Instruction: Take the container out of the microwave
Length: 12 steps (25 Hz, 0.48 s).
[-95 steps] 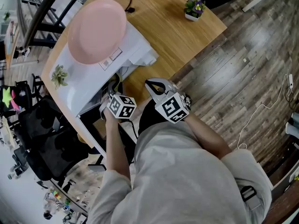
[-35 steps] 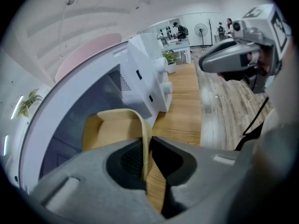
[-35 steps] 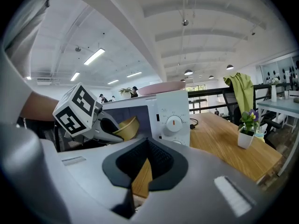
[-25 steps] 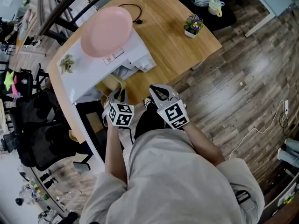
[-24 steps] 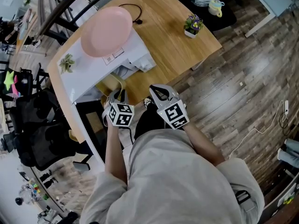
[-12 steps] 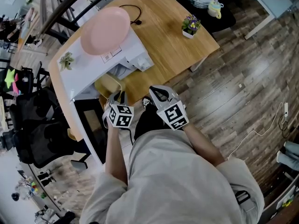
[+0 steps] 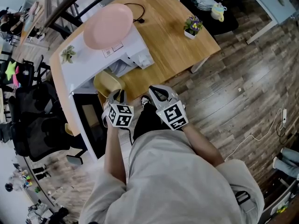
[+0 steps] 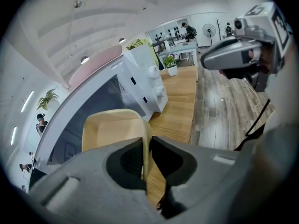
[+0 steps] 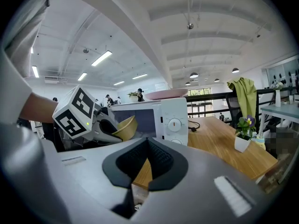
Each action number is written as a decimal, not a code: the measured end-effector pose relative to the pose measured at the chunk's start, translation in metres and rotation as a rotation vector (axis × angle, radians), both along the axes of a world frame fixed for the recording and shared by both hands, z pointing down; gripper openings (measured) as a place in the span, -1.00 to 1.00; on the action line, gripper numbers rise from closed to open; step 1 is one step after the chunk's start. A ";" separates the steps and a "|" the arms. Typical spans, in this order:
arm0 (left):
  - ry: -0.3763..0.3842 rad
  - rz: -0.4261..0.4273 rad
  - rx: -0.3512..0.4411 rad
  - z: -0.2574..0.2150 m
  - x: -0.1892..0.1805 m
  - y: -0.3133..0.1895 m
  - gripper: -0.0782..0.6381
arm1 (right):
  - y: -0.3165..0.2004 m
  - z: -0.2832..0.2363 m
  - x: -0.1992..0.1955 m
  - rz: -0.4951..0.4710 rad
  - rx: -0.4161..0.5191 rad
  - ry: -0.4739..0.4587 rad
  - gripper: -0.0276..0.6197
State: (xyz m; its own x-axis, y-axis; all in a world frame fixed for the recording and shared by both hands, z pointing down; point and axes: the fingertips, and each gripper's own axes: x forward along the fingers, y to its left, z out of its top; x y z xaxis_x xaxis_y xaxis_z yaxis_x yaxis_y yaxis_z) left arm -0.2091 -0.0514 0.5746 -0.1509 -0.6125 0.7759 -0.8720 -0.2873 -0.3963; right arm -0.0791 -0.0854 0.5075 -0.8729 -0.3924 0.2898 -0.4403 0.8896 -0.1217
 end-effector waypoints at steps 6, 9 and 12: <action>0.007 -0.036 0.026 -0.004 0.005 0.009 -0.67 | 0.009 -0.004 0.004 -0.024 0.008 0.000 -0.88; 0.006 -0.039 0.030 -0.004 0.010 0.013 -0.67 | 0.014 -0.003 0.007 -0.022 -0.002 -0.002 -0.88; 0.000 -0.045 0.039 -0.007 0.012 0.017 -0.67 | 0.017 -0.003 0.009 -0.015 -0.015 -0.006 -0.88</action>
State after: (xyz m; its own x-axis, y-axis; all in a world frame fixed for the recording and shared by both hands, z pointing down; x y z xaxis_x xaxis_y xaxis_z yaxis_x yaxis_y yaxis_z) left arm -0.1973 -0.0345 0.5677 -0.1793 -0.6345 0.7518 -0.8838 -0.2318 -0.4064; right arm -0.0697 -0.0685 0.5041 -0.8805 -0.3747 0.2905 -0.4259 0.8943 -0.1372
